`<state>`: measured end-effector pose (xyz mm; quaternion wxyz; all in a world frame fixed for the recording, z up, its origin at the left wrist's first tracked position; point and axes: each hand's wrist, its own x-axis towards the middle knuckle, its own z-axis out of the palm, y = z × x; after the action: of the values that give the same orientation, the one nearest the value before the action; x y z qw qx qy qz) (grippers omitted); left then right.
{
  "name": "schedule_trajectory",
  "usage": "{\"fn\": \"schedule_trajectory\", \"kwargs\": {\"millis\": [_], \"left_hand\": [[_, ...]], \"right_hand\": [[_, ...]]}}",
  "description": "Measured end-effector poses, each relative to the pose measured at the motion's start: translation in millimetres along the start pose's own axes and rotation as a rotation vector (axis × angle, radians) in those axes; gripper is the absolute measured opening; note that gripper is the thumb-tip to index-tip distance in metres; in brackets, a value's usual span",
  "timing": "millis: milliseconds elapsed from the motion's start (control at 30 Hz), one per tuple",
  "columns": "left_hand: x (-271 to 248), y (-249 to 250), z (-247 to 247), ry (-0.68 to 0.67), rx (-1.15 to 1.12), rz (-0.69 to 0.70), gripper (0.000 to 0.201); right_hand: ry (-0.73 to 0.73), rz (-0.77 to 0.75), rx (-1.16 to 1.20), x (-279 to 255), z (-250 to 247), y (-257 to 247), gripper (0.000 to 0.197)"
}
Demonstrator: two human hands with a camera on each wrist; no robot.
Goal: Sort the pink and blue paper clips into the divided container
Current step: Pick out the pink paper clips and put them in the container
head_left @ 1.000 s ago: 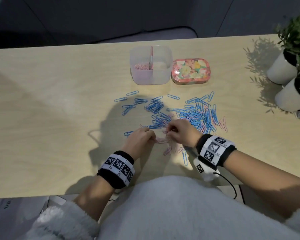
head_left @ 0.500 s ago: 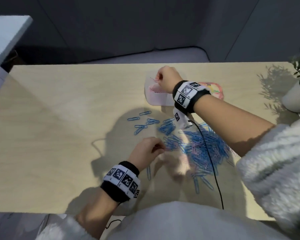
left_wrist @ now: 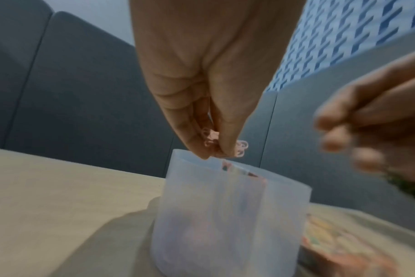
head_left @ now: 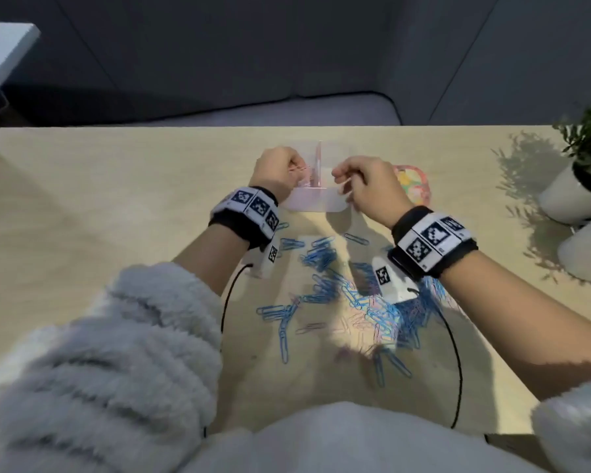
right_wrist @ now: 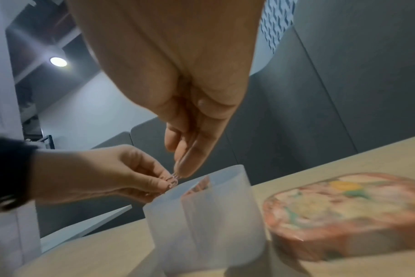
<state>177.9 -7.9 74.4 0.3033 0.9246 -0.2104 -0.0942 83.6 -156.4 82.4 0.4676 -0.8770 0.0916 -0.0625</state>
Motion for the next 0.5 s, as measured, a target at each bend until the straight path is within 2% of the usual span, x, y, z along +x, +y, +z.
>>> {"fn": "schedule_trajectory", "kwargs": {"millis": [167, 267, 367, 500], "left_hand": [[21, 0, 14, -0.120, 0.240, 0.018, 0.021], [21, -5, 17, -0.081, 0.254, 0.015, 0.021], [18, -6, 16, -0.029, 0.235, 0.028, 0.007], [13, -3, 18, -0.038, 0.238, 0.081, 0.024]], "right_hand": [[-0.098, 0.048, -0.083, -60, -19, 34, 0.033], [-0.155, 0.076, -0.171, -93, -28, 48, 0.034], [-0.250, 0.135, -0.210, -124, -29, 64, 0.035], [-0.369, 0.120, -0.303, -157, -19, 74, 0.023]]}}
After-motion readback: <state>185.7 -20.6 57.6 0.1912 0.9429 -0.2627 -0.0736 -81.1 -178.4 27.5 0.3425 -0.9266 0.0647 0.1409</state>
